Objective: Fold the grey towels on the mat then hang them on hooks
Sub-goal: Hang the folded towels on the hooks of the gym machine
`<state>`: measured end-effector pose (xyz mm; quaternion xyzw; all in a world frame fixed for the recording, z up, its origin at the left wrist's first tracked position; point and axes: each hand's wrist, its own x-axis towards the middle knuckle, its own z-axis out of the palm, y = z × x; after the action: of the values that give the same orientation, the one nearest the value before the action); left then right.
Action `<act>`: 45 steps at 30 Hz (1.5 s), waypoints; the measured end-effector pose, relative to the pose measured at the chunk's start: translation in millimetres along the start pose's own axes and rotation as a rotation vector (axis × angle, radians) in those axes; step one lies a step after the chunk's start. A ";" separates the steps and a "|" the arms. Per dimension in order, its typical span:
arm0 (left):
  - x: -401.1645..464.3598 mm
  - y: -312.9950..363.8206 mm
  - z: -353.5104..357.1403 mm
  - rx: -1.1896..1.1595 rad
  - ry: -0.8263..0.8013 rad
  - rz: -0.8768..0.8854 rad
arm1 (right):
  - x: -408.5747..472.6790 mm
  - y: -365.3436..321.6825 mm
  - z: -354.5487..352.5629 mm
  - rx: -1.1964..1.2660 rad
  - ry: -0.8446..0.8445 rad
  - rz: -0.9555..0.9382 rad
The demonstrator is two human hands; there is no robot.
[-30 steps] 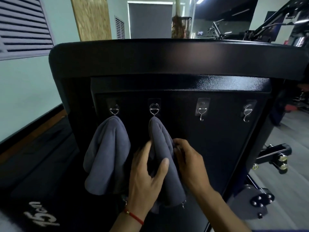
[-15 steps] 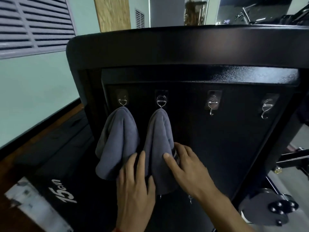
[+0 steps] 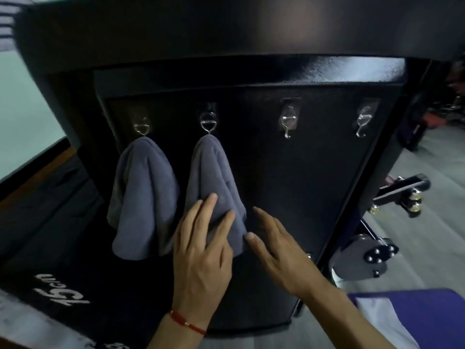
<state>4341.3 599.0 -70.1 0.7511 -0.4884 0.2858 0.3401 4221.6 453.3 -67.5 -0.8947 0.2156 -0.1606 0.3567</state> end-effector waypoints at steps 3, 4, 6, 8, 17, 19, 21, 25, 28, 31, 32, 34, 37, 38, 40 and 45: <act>-8.6 44.8 19.8 -0.171 -0.086 0.042 | -27.0 27.7 -11.8 -0.046 0.068 0.036; -11.3 61.0 29.8 -0.253 -0.148 0.023 | -38.6 39.6 -17.1 -0.080 0.090 0.057; -13.7 89.4 50.7 -0.410 -0.271 -0.037 | -65.3 65.8 -29.1 -0.157 0.122 0.129; -13.4 112.6 71.7 -0.539 -0.371 -0.080 | -97.2 95.7 -39.9 -0.228 0.142 0.226; -52.2 237.3 165.7 -0.796 -0.804 -0.217 | -292.6 264.6 -67.3 -0.364 -0.023 0.727; -62.4 275.1 192.4 -0.779 -0.867 -0.257 | -329.4 311.4 -73.7 -0.334 -0.096 0.803; -75.9 318.8 224.5 -0.741 -0.963 -0.279 | -361.9 359.0 -82.5 -0.311 -0.141 0.860; -113.2 400.4 291.2 -0.578 -1.169 -0.153 | -410.7 453.5 -90.4 -0.238 -0.226 0.947; -149.3 435.4 337.5 -0.474 -1.291 -0.180 | -435.3 520.0 -86.2 -0.178 -0.338 0.985; -194.9 454.3 388.3 -0.400 -1.403 -0.214 | -455.2 588.2 -71.3 -0.108 -0.409 1.072; -210.2 457.8 406.0 -0.374 -1.436 -0.226 | -461.2 611.0 -61.6 -0.080 -0.424 1.108; -243.2 461.0 449.8 -0.343 -1.479 -0.254 | -471.6 658.7 -38.6 -0.030 -0.446 1.197; -298.0 454.8 519.0 -0.312 -1.495 -0.341 | -474.8 729.2 3.3 0.009 -0.452 1.255; -316.1 452.0 541.0 -0.300 -1.488 -0.374 | -472.4 752.7 17.4 0.005 -0.451 1.247; -353.8 446.6 583.3 -0.288 -1.465 -0.426 | -466.8 801.4 48.7 -0.012 -0.447 1.226; -435.5 421.3 674.6 -0.282 -1.395 -0.535 | -443.4 919.7 124.9 -0.155 -0.477 1.028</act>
<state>3859.2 178.0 -712.5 0.8000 -0.4233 -0.4125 0.1031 3647.9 146.0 -864.1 -0.7098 0.5481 0.2561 0.3609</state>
